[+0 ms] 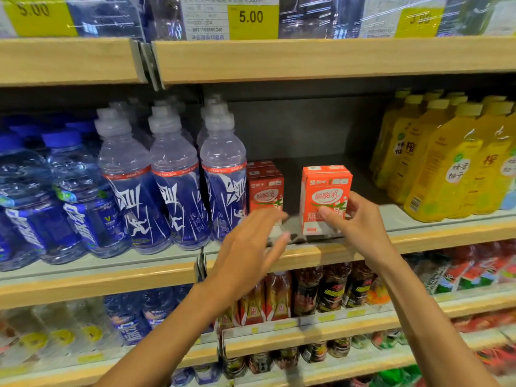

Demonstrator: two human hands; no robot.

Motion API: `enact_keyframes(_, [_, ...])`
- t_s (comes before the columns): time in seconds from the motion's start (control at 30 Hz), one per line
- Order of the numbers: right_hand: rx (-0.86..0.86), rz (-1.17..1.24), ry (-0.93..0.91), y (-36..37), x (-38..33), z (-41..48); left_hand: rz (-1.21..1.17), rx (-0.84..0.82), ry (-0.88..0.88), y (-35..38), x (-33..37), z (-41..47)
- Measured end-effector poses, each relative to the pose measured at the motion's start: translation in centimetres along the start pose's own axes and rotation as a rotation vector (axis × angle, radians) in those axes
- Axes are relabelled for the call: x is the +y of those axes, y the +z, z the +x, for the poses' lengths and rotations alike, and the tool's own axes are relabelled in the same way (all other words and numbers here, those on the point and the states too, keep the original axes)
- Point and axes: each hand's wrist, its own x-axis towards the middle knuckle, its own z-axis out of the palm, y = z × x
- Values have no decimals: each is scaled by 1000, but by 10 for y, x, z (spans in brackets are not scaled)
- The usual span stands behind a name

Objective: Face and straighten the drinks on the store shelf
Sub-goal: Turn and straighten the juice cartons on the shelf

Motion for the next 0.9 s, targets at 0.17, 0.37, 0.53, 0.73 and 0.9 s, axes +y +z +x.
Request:
enact_keyframes(0.17, [63,-81,56,0,23,42,483,-235,500,27,-33,-15])
enact_keyframes(0.37, [13,-95,148,12,44,75,545,-202,588,38,-52,-23])
enact_keyframes(0.53, [-64,-64,218,12,56,84,520,-177,600,39,-54,-25])
enact_keyframes(0.73, [33,-181,191,11,45,74,471,-124,588,37,-52,-27])
enact_keyframes(0.9, [370,-180,-116,19,28,32,462,-114,581,34,-71,-47])
